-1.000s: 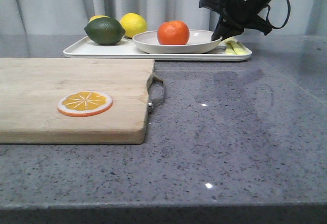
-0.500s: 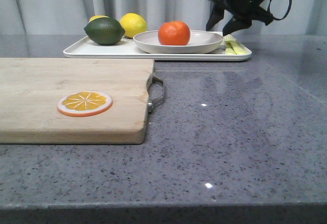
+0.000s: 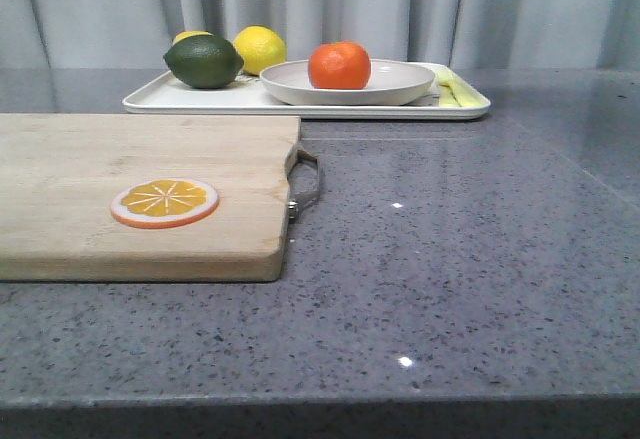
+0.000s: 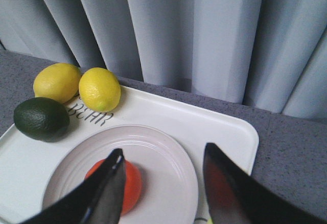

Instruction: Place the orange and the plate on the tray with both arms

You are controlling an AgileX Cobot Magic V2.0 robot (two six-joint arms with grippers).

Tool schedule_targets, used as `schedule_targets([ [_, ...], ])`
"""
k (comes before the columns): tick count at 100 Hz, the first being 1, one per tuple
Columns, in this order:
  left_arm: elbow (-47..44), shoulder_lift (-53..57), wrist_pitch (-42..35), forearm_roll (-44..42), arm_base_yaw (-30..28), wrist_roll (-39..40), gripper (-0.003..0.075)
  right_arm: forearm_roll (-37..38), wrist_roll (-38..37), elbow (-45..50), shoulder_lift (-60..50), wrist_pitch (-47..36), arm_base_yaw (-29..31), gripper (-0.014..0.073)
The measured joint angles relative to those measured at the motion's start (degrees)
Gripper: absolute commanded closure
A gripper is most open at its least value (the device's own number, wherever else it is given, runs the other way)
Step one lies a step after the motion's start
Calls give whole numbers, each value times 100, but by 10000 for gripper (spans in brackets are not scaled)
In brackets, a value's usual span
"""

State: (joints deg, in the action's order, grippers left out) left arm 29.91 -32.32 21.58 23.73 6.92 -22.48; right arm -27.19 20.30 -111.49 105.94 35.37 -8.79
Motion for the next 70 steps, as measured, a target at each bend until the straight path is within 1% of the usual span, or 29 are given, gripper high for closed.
schedule_targets([
  [12, 0, 0, 0, 0, 0, 0, 101, 0, 219, 1003, -774, -337, 0, 222],
  [31, 0, 0, -13, 0, 0, 0, 101, 0, 429, 3176, -2204, -1200, 0, 222],
  [52, 0, 0, -269, 0, 0, 0, 101, 0, 535, 5337, -3903, -1984, 0, 222],
  [70, 0, 0, -396, 9, 0, 0, 101, -8, 547, 6711, -5312, -2375, 0, 223],
])
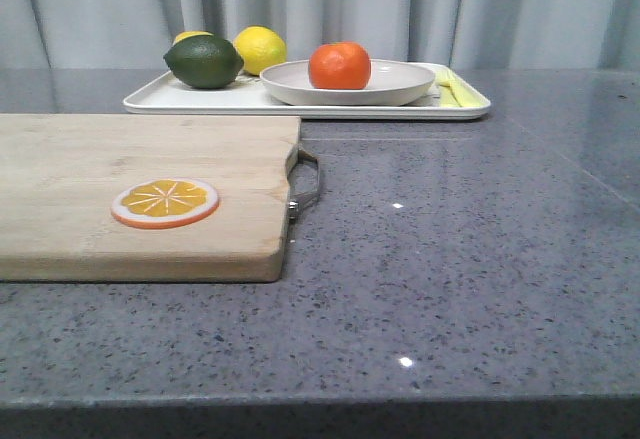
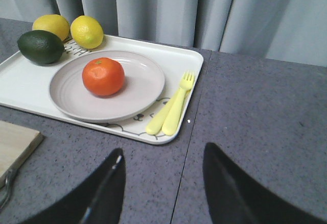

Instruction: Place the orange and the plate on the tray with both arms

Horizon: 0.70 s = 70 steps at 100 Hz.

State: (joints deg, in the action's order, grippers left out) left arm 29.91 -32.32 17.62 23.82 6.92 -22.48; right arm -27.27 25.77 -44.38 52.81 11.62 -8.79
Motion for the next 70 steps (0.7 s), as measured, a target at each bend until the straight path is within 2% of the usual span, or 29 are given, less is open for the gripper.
schedule_targets([
  [31, 0, 0, -10, 0, 0, 0, 101, 126, 111, 1535, -1784, -160, 0, 223],
  [70, 0, 0, -21, 0, 0, 0, 101, 157, 160, 2362, -3090, -412, 0, 223],
])
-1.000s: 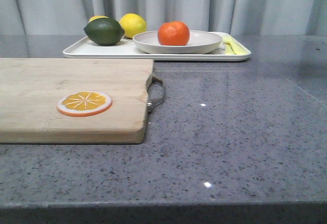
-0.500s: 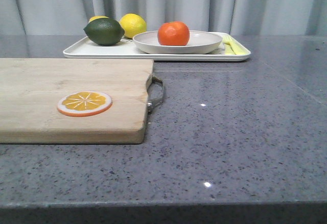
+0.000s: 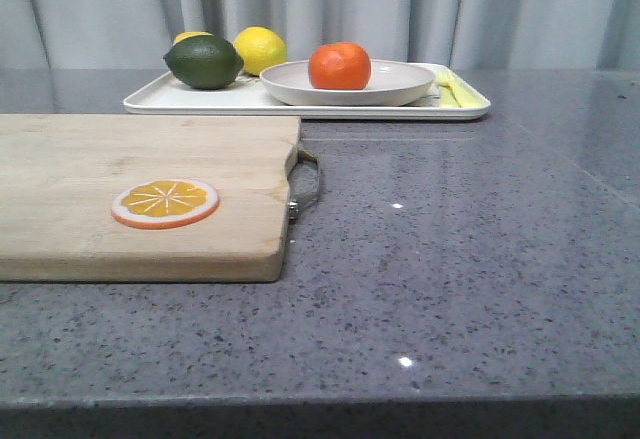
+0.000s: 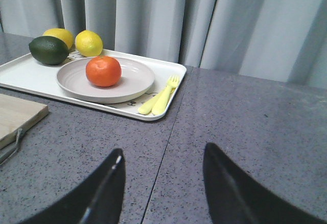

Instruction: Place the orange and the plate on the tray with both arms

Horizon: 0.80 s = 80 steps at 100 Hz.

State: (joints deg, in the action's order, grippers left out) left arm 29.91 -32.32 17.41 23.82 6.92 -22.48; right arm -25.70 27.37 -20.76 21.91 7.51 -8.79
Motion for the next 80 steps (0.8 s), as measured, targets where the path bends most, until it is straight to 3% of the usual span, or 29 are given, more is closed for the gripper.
schedule_targets([
  [15, 0, 0, 0, 0, 0, 0, 110, 0, 0, 24, -47, -93, 0, 225],
  [25, 0, 0, 0, 0, 0, 0, 192, 0, 0, 28, -47, -187, 0, 273],
  [52, 0, 0, 0, 0, 0, 0, 661, 0, 0, 28, -47, -346, 0, 685],
  [57, 0, 0, 0, 0, 0, 0, 742, 0, 0, 28, -47, -349, 0, 690],
  [80, 0, 0, 0, 0, 0, 0, 740, 0, 0, 28, -47, -361, 0, 695],
])
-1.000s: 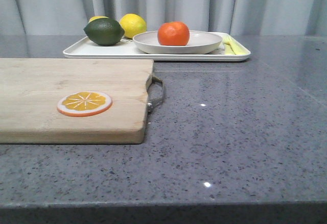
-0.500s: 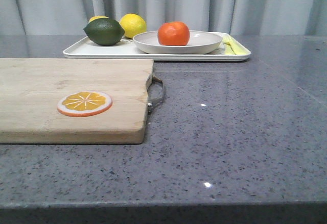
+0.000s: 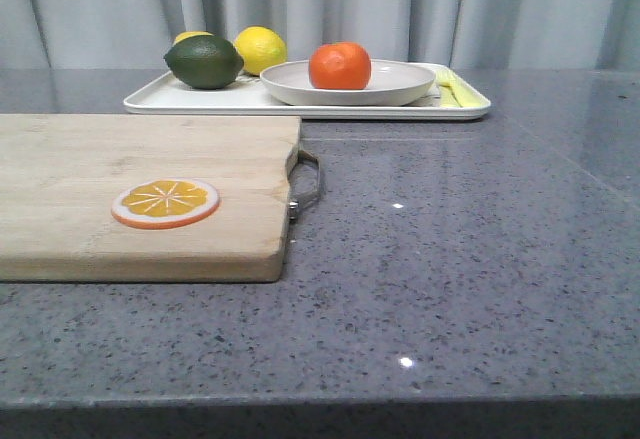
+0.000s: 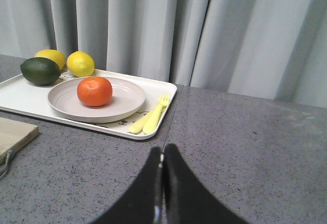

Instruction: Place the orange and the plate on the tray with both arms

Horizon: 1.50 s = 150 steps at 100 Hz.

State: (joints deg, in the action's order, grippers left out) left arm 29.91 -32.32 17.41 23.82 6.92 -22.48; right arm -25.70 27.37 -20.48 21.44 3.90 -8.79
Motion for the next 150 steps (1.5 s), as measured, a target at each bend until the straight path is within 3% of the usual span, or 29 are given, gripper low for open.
schedule_targets([
  [93, 0, 44, -69, -141, 0, 22, 740, 0, 4, 0, 0, -10, 0, 695],
  [105, -138, 278, -81, -959, 0, 672, 740, 0, 4, 0, -9, -12, 0, 695],
  [122, -868, 1012, -296, -2649, 0, 2627, 740, 0, 4, 0, -9, -21, 0, 695],
  [150, -2323, 2485, -637, -3121, -47, 3021, 741, 0, 14, 0, -9, -21, 0, 695],
])
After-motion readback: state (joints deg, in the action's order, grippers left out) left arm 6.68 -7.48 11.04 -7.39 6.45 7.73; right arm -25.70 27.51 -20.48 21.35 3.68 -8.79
